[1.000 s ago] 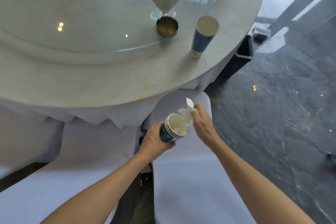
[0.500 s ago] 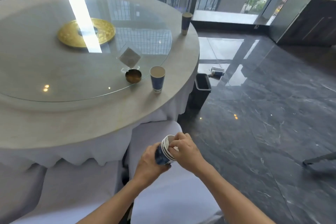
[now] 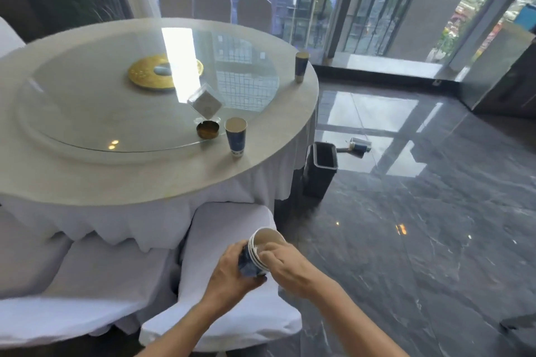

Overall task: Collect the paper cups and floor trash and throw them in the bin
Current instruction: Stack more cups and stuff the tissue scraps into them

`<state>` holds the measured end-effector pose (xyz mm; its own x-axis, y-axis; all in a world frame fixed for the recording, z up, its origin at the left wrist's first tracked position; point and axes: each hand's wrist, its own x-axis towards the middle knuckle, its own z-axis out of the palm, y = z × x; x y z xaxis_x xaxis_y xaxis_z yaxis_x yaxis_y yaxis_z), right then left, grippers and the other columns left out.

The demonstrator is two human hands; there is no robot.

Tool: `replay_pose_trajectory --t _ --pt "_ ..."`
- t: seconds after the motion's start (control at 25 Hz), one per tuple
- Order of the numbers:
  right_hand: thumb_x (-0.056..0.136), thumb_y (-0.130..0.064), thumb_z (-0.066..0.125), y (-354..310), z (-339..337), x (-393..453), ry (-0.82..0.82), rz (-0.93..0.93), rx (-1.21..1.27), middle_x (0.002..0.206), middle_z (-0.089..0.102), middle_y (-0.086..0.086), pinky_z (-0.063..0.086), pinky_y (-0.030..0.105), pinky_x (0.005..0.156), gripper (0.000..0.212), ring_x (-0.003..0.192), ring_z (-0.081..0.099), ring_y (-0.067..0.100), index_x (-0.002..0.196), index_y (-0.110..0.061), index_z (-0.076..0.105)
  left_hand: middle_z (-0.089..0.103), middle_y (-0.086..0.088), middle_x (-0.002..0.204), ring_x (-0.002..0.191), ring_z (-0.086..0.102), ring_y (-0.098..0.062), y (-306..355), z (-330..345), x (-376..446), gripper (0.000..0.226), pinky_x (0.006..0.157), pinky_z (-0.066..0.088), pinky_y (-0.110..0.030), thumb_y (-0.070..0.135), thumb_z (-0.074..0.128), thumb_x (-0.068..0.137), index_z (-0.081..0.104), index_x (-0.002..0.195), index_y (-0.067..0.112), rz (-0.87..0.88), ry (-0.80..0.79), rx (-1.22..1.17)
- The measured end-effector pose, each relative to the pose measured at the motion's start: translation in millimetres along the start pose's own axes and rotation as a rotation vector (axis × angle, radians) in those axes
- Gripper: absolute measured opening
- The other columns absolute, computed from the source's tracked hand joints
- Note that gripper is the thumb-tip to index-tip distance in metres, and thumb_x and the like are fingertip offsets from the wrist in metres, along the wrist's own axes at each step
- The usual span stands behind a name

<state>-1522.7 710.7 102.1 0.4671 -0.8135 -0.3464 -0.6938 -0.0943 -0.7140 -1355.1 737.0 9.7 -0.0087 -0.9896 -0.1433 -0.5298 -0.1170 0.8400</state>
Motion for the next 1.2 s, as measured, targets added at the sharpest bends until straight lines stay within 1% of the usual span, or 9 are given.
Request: replay_pose_trajectory --t 0.16,0.24,0.36,0.72,0.8,0.88,0.96,1.08,1.2 --pt "0.102 -0.027 0.031 7.1 -23.2 14.0 -0.206 0.015 -0.147 0.08 0.047 0.005 0.037 0.04 0.072 0.032 0.074 0.041 0.021 0.073 -0.019 0.042 0.067 0.016 0.114 0.102 0.067 -0.007 3.9 12.3 6.1 0.074 0.086 0.059 -0.027 0.046 0.09 0.058 0.06 0.125 0.038 -0.048 0.056 -0.028" --pt "0.102 -0.033 0.032 5.1 -36.4 24.9 -0.196 -0.022 -0.13 0.074 0.045 -0.006 0.037 0.036 0.072 0.037 0.068 0.042 0.011 0.067 -0.033 0.045 0.067 0.017 0.114 0.102 0.068 -0.007 2.0 16.4 20.3 0.074 0.088 0.059 -0.031 0.048 0.089 0.056 0.06 0.124 0.039 -0.063 0.102 -0.053" --pt "0.107 -0.028 0.034 5.0 -60.5 44.7 -0.138 -0.134 -0.137 0.075 0.05 -0.019 0.036 0.019 0.073 0.059 0.076 0.048 -0.005 0.058 -0.056 0.051 0.068 0.015 0.112 0.099 0.068 -0.009 10.4 23.6 51.3 0.07 0.08 0.056 -0.019 0.05 0.09 0.06 0.061 0.122 0.036 -0.08 0.13 -0.082" --pt "0.11 -0.048 0.028 18.4 -145.2 112.2 -0.282 -0.241 -0.246 0.074 0.053 -0.013 0.042 0.029 0.07 0.054 0.069 0.05 0.004 0.065 -0.067 0.051 0.064 0.019 0.111 0.1 0.067 -0.006 45.6 36.4 133.0 0.064 0.077 0.052 -0.015 0.038 0.091 0.066 0.06 0.122 0.039 -0.127 0.277 -0.128" --pt "0.108 -0.051 0.034 29.5 -168.2 134.3 -0.223 -0.344 -0.274 0.076 0.063 -0.015 0.044 0.024 0.069 0.042 0.071 0.055 0.001 0.078 -0.064 0.061 0.068 0.015 0.11 0.097 0.067 -0.007 54.8 41.8 152.5 0.064 0.075 0.05 -0.014 0.04 0.091 0.064 0.063 0.121 0.035 -0.17 0.332 -0.153" --pt "0.102 -0.057 0.042 46.1 -191.6 159.7 -0.141 -0.462 -0.369 0.105 0.075 -0.012 0.052 0.032 0.086 0.034 0.095 0.063 0.006 0.108 -0.043 0.073 0.07 0.014 0.108 0.094 0.068 -0.007 67.2 49.7 174.5 0.063 0.072 0.05 -0.013 0.042 0.092 0.064 0.063 0.119 0.034 -0.204 0.408 -0.14" --pt "0.097 -0.055 0.052 60.4 -212.1 181.8 -0.101 -0.595 -0.472 0.129 0.07 -0.008 0.047 0.038 0.102 0.04 0.118 0.057 0.016 0.124 -0.031 0.071 0.071 0.012 0.105 0.09 0.069 -0.009 84.3 60.2 192.1 0.057 0.069 0.051 -0.011 0.036 0.093 0.066 0.064 0.116 0.031 -0.244 0.469 -0.146" --pt "0.095 -0.044 0.062 70.8 -247.3 201.2 -0.134 -0.7 -0.459 0.143 0.059 -0.003 0.045 0.039 0.108 0.039 0.131 0.049 0.022 0.131 -0.028 0.066 0.074 0.009 0.102 0.086 0.069 -0.008 120.2 68.6 220.9 0.051 0.065 0.049 -0.008 0.026 0.092 0.068 0.064 0.111 0.027 -0.304 0.586 -0.147" --pt "0.095 -0.035 0.066 71.5 -272.0 222.2 -0.124 -0.773 -0.45 0.144 0.058 0.003 0.047 0.041 0.106 0.036 0.131 0.05 0.026 0.129 -0.023 0.069 0.073 0.012 0.104 0.091 0.069 -0.006 144.3 67.0 241.0 0.058 0.071 0.051 -0.012 0.034 0.09 0.066 0.062 0.116 0.028 -0.332 0.659 -0.166"
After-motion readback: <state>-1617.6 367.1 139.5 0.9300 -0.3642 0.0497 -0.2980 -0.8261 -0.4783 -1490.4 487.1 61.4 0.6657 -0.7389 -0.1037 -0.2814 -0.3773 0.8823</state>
